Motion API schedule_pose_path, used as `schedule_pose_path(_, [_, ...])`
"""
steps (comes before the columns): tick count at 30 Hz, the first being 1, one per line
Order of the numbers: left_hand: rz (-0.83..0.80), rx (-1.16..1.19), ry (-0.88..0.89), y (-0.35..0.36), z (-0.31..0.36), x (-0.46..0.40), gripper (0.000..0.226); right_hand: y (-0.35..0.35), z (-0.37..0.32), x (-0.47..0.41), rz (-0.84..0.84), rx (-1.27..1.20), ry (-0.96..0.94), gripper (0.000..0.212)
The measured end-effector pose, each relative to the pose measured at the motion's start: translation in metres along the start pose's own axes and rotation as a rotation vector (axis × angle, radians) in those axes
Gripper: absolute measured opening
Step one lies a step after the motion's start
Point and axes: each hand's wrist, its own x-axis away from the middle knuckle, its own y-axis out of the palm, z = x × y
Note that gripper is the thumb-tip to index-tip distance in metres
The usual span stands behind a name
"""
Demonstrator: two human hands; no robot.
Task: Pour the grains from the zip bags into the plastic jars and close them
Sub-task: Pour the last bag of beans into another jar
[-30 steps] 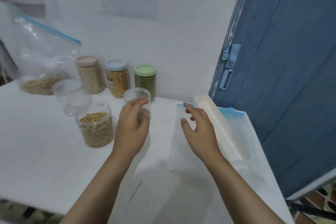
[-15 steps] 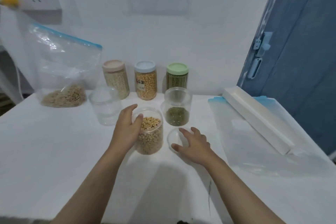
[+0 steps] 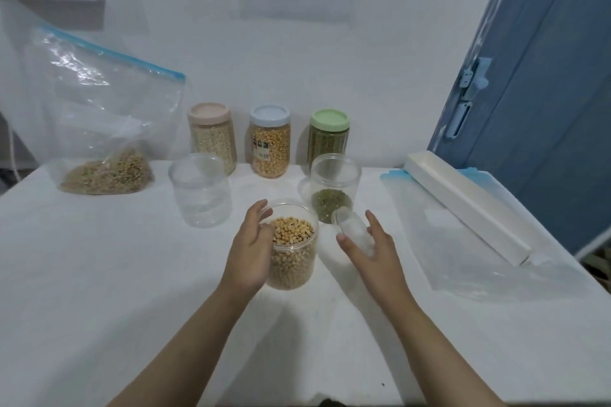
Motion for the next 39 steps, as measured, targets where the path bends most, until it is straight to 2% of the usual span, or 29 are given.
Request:
schedule_pose_path(3, [-0.011,0.027,-0.007,0.001,0.000,0.011,0.040,0.004,-0.020,0.018,0.004,-0.205,-0.060,0.083])
schedule_pose_path(5, [-0.019,0.046,0.008,0.002,-0.001,0.021,0.037,0.009,-0.031,0.026,-0.027,-0.252,-0.132,0.079])
schedule_pose_path(10, [-0.044,0.115,0.050,-0.003,0.000,0.041,0.024,0.020,-0.035,0.033,-0.156,-0.123,-0.285,0.097])
schedule_pose_path(15, [-0.035,0.171,0.070,-0.005,0.006,0.046,0.034,0.025,-0.037,0.035,-0.242,-0.100,-0.300,0.111])
schedule_pose_path(18, [-0.048,0.203,0.084,-0.003,0.010,0.047,0.027,0.029,-0.040,0.038,-0.268,-0.167,-0.296,0.099])
schedule_pose_path(22, [-0.068,0.198,0.076,-0.003,0.008,0.047,0.022,0.039,-0.043,0.041,-0.180,-0.513,-0.125,0.060])
schedule_pose_path(27, [-0.058,0.207,0.070,-0.005,0.003,0.045,0.021,0.050,-0.040,0.038,-0.118,-0.513,-0.018,0.026])
schedule_pose_path(35, [-0.080,0.207,0.098,-0.005,0.003,0.042,0.019,0.053,-0.040,0.028,-0.143,-0.531,0.024,0.026])
schedule_pose_path(39, [-0.081,0.186,0.000,-0.006,0.001,0.032,0.027,0.054,-0.035,0.026,-0.134,-0.619,0.046,0.025])
